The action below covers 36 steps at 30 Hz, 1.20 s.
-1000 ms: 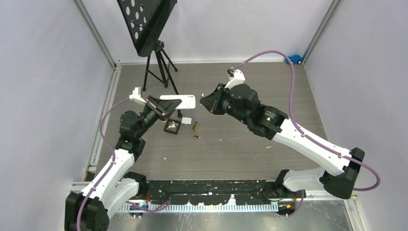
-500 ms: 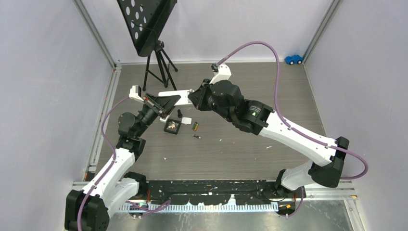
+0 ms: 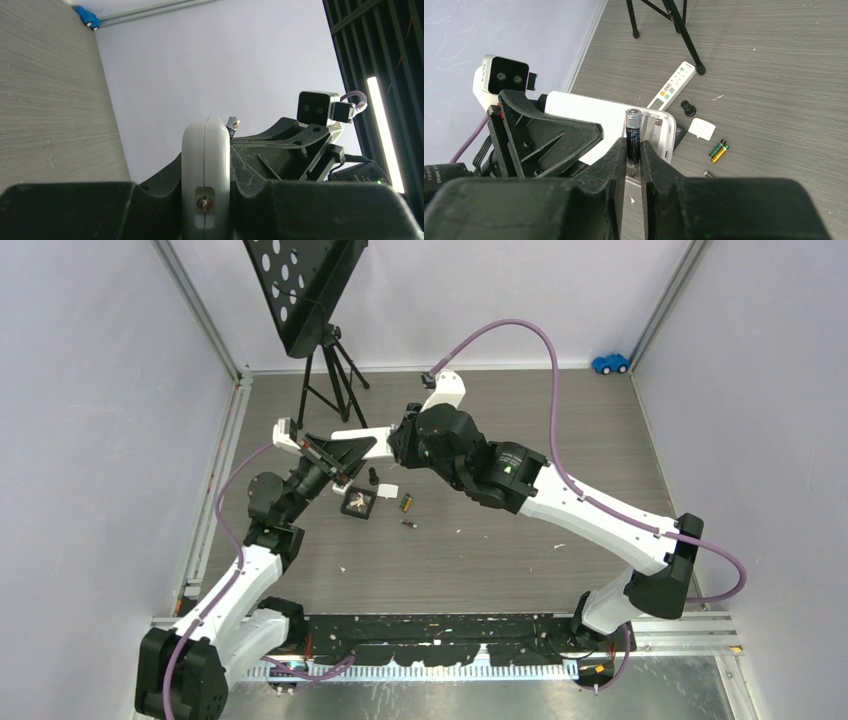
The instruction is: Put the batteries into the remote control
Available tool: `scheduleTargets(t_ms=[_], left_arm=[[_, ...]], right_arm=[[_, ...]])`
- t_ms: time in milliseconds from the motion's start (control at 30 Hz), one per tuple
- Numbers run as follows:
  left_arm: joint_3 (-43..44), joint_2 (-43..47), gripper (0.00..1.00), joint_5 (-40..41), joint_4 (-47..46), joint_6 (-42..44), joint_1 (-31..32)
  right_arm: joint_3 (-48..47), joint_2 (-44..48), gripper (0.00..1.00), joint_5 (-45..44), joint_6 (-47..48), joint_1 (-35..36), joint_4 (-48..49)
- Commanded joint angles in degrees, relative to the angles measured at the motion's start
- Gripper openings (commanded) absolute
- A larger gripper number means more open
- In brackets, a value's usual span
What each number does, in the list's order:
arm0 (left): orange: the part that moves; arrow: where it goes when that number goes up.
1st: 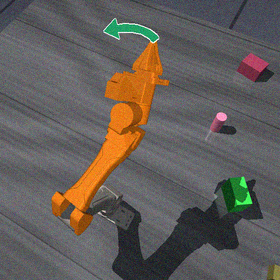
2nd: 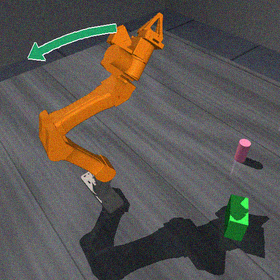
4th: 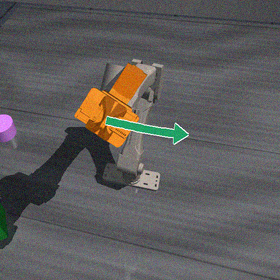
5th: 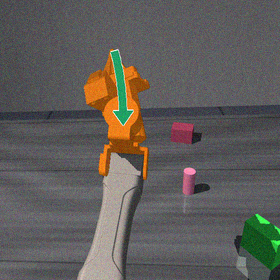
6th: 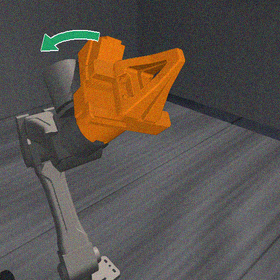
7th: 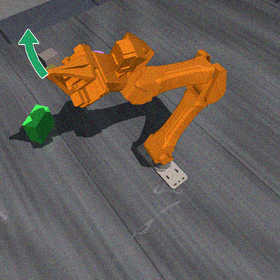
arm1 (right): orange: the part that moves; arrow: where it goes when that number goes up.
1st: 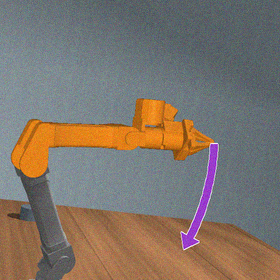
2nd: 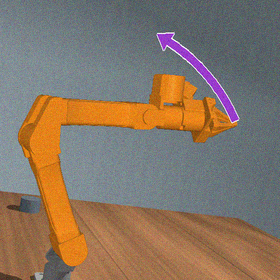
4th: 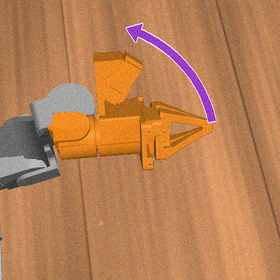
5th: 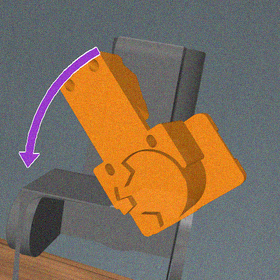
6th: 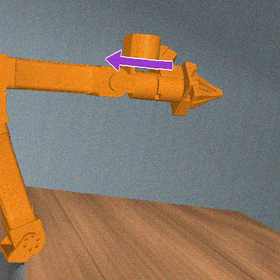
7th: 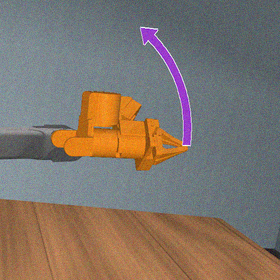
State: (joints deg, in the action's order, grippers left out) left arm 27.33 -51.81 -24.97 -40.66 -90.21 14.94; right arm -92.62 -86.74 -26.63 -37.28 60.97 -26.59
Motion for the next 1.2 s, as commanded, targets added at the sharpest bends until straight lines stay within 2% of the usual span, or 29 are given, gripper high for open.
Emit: scheduleTargets(t_ms=[0, 100, 200, 600, 667, 800, 967, 1033, 1167], left_arm=[[-0.12, -0.04, 0.00, 0.26, -6.87, -3.67, 0.09], [-0.17, -0.17, 0.00, 0.53, -6.97, -3.90, 0.09], [-0.34, -0.21, 0.00, 0.83, -6.99, -4.17, 0.09], [-1.16, -0.17, 0.00, 1.51, -7.05, -4.31, 0.09], [-1.23, -0.30, 0.00, 1.59, -7.28, -3.90, 0.09], [-0.95, -0.78, 0.00, 1.42, -8.78, -3.10, 0.09], [-0.40, -1.57, 0.00, 0.96, -10.46, -2.67, 0.09], [-0.14, -1.63, 0.00, 1.03, -11.02, -2.00, 0.09], [1.03, -2.12, 0.00, 0.93, -12.50, -1.14, 0.09]], right_arm=[[-2.99, -0.39, 0.25, -2.05, 0.64, 0.38, -2.13], [-3.02, -0.05, 0.32, -2.50, 0.34, 0.37, -2.91], [-2.81, 0.26, 0.35, -3.30, 0.05, 0.38, -3.09], [0.05, 4.18, 0.33, -2.05, -1.72, 0.38, 0.16], [1.57, 5.79, 0.36, -0.80, -3.27, 0.38, 1.69], [6.35, 11.00, 0.56, -2.77, -12.10, 0.38, 3.39], [15.07, 17.80, 0.74, -3.59, -25.42, 0.34, 8.46], [17.86, 19.26, 0.78, -3.11, -30.56, 0.38, 10.44], [21.92, 19.82, 0.79, -2.06, -42.36, 0.38, 14.97]])
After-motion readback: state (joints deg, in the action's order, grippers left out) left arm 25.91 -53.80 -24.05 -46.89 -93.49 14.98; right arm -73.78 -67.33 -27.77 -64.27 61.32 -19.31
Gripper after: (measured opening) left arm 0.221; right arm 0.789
